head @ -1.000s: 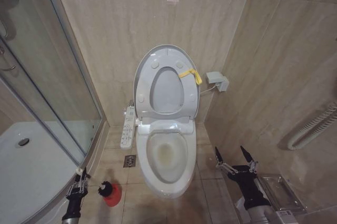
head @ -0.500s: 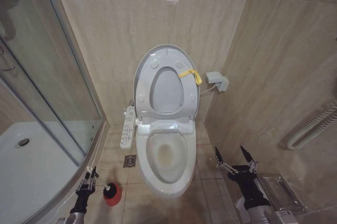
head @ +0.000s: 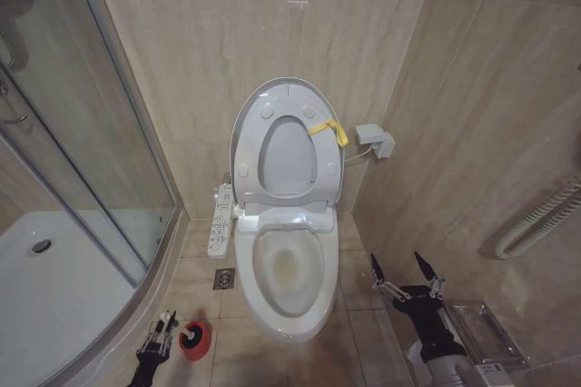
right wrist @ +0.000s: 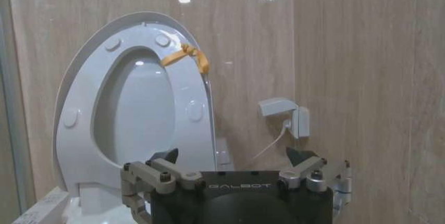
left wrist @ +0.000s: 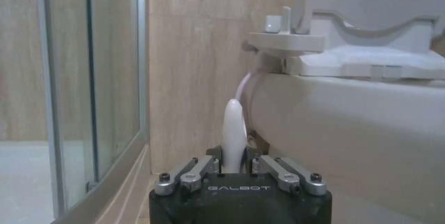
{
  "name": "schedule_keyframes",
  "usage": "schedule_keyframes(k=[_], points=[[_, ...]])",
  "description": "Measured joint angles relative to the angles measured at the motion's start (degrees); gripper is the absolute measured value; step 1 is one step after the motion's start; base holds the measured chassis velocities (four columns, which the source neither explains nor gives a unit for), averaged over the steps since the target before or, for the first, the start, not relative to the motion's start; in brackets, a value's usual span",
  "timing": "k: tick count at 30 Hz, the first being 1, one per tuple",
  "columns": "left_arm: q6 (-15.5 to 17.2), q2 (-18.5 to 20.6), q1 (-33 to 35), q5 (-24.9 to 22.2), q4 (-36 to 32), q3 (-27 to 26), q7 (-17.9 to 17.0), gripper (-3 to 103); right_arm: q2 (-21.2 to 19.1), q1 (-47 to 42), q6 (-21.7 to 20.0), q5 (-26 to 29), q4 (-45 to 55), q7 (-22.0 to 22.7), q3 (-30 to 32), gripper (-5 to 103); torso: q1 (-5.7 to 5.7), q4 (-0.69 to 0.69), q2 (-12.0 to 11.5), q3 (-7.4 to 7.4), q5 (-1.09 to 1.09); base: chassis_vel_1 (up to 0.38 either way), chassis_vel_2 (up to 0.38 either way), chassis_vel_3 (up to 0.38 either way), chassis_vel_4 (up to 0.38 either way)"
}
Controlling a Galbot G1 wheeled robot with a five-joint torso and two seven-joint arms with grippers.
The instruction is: Open the toilet lid, clean the toilet bowl with a toilet brush, close the toilet lid, and flush.
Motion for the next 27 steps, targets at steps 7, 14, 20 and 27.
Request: schedule_keyframes(k=[7, 14, 20, 27], points=[[0.48, -1.52, 2.65, 1.73, -2.73, 0.17, -4.53, 21, -0.01, -0.07, -0.01, 0.00, 0.00, -0.01, -0.01, 100, 0.03, 0.11, -0.03, 0.05, -0.27, 0.000, 0.000, 0.000, 0.000], [0.57, -1.45, 2.80, 2.22, -5.63, -0.14, -6.95, 34, 0.00, 0.00, 0.02, 0.01, 0.02, 0.01, 0.01, 100, 0.02, -0.02, -0.03, 0.03, -0.15, 0.000, 0.000, 0.000, 0.000], [0.62, -1.54, 4.91, 2.66, -10.20, -0.73, -7.29, 60, 0.00, 0.00, 0.00, 0.00, 0.01, 0.00, 0.00, 100, 0.02, 0.00, -0.03, 0.02, -0.10, 0.000, 0.000, 0.000, 0.000], [0.68, -4.06, 10.68, 4.09, -22.84, -1.78, -12.51, 88, 0.00, 0.00, 0.00, 0.00, 0.00, 0.00, 0.00, 100, 0.02, 0.01, -0.02, 0.02, -0.07, 0.000, 0.000, 0.000, 0.000]])
